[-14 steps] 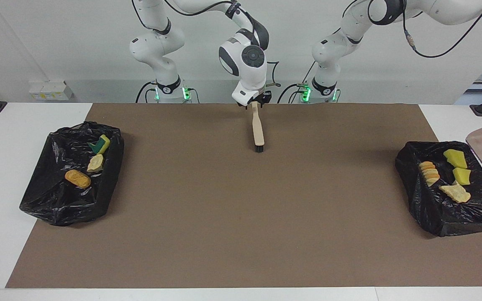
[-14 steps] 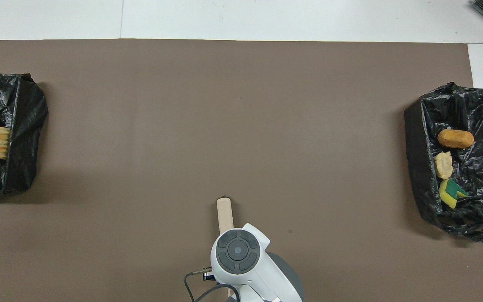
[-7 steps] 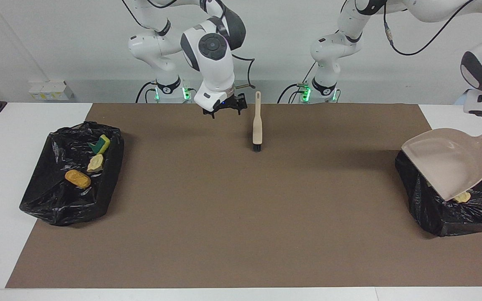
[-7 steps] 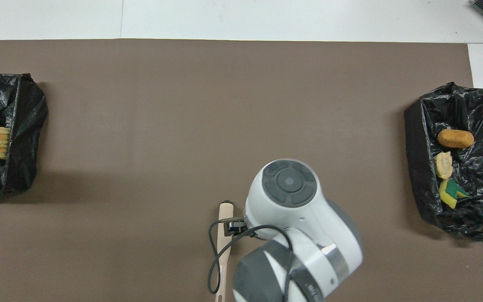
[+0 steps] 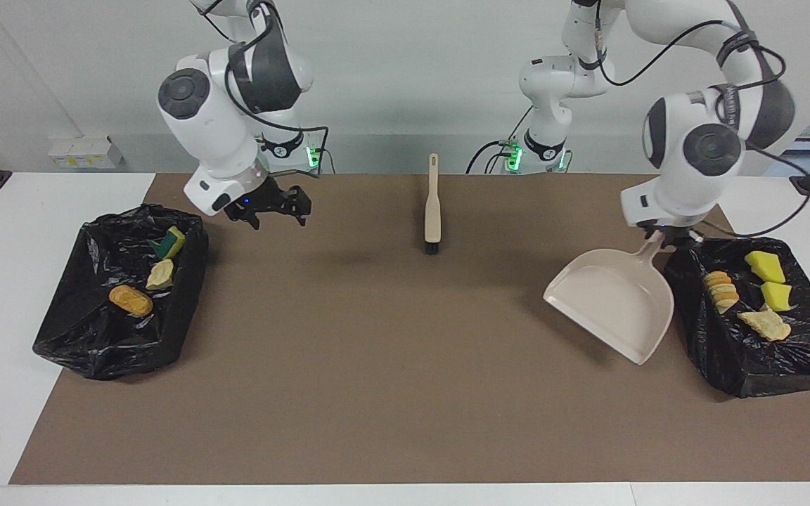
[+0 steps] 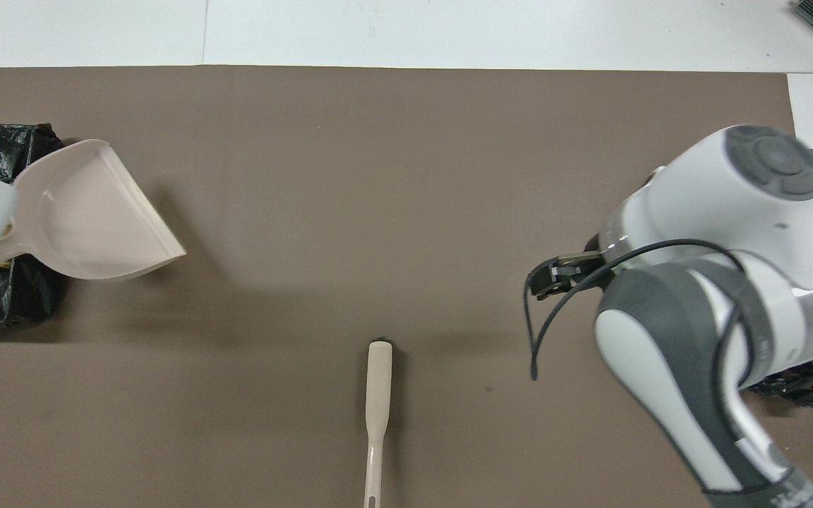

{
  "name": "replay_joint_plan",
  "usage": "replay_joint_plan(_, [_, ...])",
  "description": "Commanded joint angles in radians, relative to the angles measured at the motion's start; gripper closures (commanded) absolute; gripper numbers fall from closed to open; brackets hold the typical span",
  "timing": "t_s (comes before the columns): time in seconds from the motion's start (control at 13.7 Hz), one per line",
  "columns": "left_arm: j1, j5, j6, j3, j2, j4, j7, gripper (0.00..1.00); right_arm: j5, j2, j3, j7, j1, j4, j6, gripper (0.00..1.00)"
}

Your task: Sweep and dump trash in bin

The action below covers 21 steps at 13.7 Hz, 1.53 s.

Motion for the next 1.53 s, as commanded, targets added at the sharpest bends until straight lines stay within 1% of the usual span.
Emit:
replay_joint_plan(0.0, [-0.156, -0.132, 0.097, 0.022, 0.011, -0.05, -0.33, 1.0, -0.104, 0.001, 0.013, -0.072, -0.047, 0.049, -0.025, 0.0])
replay_joint_plan(0.15, [-0.236, -0.233, 0.152, 0.022, 0.039, -0.033, -0.551, 1.0, -0.162, -0.02, 0.005, -0.184, -0.061, 0.059, -0.027, 0.0])
replay_joint_plan(0.22, [-0.27, -0.274, 0.191, 0.022, 0.062, -0.022, -0.661, 1.0, -0.162, -0.037, 0.004, -0.187, -0.071, 0.069, -0.036, 0.0])
replay_joint_plan(0.37, [-0.333, -0.342, 0.27, 0.022, 0.102, 0.007, -0.835, 1.0, -0.161, -0.071, -0.019, -0.18, -0.071, 0.088, -0.094, 0.0])
replay_joint_plan(0.51, [-0.377, -0.356, 0.285, 0.024, 0.163, 0.078, -0.927, 1.0, -0.144, -0.1, -0.042, -0.155, -0.088, 0.064, -0.107, 0.0])
replay_joint_plan(0.58, [-0.387, -0.356, 0.288, 0.024, 0.195, 0.117, -0.979, 1.0, -0.139, -0.097, -0.041, -0.155, -0.091, 0.068, -0.094, 0.0])
replay_joint_plan(0.73, [-0.388, -0.352, 0.288, 0.024, 0.237, 0.162, -0.992, 1.0, -0.146, -0.094, -0.041, -0.155, -0.078, 0.071, -0.084, 0.0])
replay_joint_plan(0.8, [-0.387, -0.347, 0.289, 0.022, 0.244, 0.168, -0.989, 1.0, -0.136, -0.091, -0.041, -0.158, -0.084, 0.073, -0.084, 0.0])
replay_joint_plan(0.95, [-0.411, -0.342, 0.307, 0.024, 0.289, 0.191, -0.991, 1.0, -0.126, -0.091, -0.044, -0.157, -0.091, 0.073, -0.094, 0.0])
replay_joint_plan(1.1, [-0.41, -0.344, 0.294, 0.024, 0.307, 0.218, -0.985, 1.0, -0.124, -0.089, -0.044, -0.154, -0.091, 0.083, -0.1, 0.0])
replay_joint_plan(1.17, [-0.404, -0.342, 0.291, 0.022, 0.303, 0.229, -0.983, 0.89, -0.127, -0.095, -0.049, -0.154, -0.096, 0.083, -0.101, 0.0])
replay_joint_plan(1.24, [-0.402, -0.345, 0.291, 0.024, 0.295, 0.229, -0.98, 0.56, -0.126, -0.095, -0.052, -0.155, -0.094, 0.083, -0.102, 0.0])
replay_joint_plan(1.32, [-0.397, -0.348, 0.292, 0.024, 0.291, 0.228, -0.975, 0.23, -0.124, -0.095, -0.082, -0.158, -0.079, 0.085, -0.107, 0.0])
replay_joint_plan(1.39, [-0.393, -0.35, 0.291, 0.025, 0.277, 0.225, -0.962, 0.02, -0.124, -0.097, -0.131, -0.155, -0.029, 0.085, -0.107, 0.0])
replay_joint_plan(1.46, [-0.393, -0.35, 0.289, 0.028, 0.257, 0.215, -0.939, 0.0, -0.126, -0.097, -0.189, -0.154, 0.032, 0.088, -0.107, 0.0])
